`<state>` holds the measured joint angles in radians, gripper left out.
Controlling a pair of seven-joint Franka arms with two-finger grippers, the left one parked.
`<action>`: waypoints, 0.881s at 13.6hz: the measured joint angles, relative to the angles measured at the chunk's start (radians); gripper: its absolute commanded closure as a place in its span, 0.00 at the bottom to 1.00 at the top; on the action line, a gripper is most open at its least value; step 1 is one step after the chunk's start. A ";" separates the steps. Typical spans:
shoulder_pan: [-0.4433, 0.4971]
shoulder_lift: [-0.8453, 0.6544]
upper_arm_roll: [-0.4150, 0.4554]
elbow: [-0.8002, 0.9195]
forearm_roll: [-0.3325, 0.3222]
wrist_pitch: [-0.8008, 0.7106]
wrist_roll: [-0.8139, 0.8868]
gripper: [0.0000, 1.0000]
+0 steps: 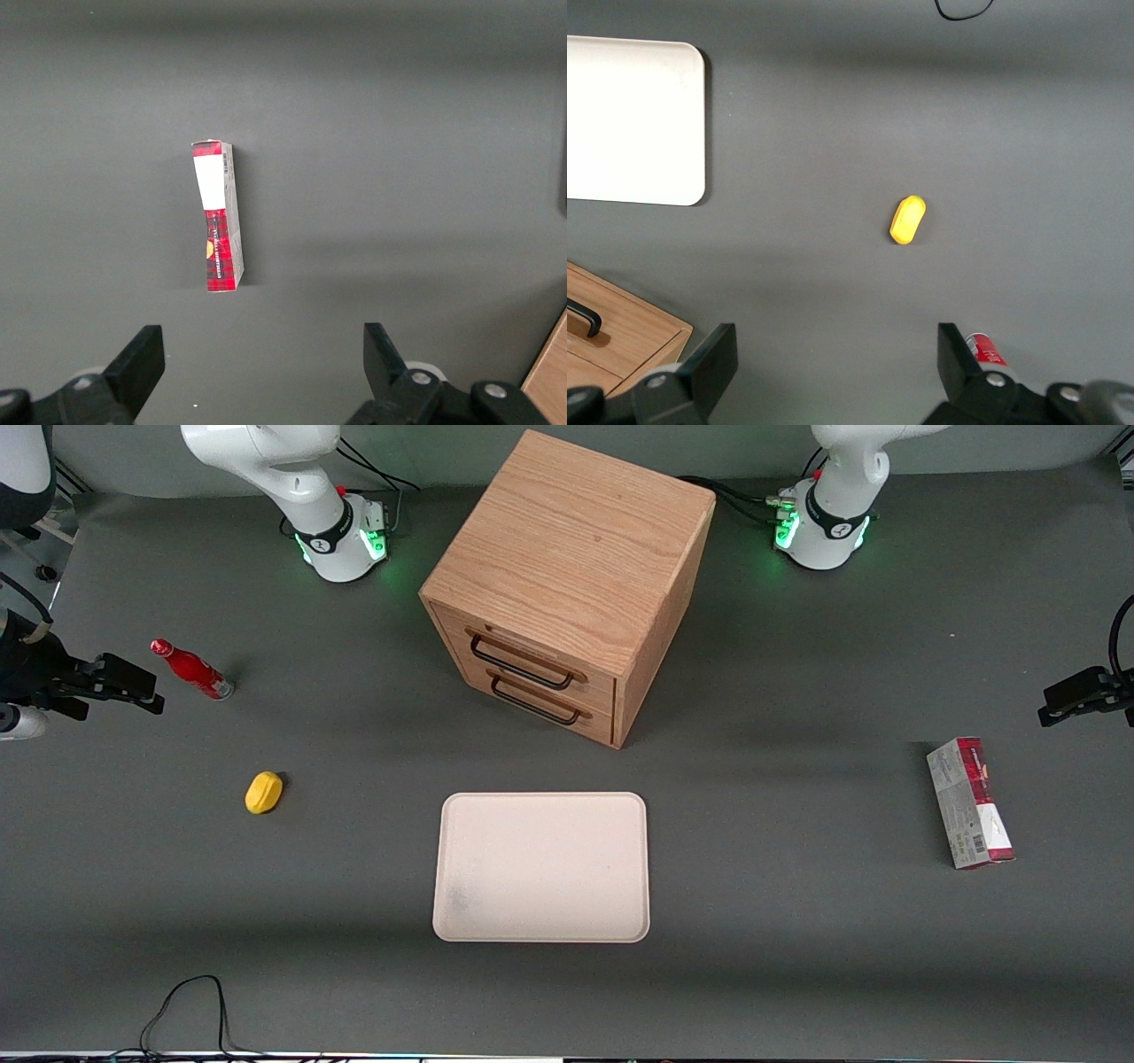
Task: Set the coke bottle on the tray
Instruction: 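Move the right gripper down over the red Coca-Cola bottle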
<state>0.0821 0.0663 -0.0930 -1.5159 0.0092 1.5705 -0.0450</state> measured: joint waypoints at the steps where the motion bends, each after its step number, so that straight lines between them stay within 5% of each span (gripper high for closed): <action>1: 0.000 0.002 0.000 0.000 0.000 0.000 0.000 0.00; 5: -0.004 0.004 -0.002 -0.012 -0.006 -0.014 0.002 0.00; 7: -0.008 0.003 -0.020 -0.075 -0.064 -0.031 0.001 0.00; 12: -0.022 -0.078 -0.198 -0.386 -0.102 0.158 -0.152 0.00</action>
<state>0.0606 -0.0114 -0.2910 -1.9018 -0.0924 1.7282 -0.1966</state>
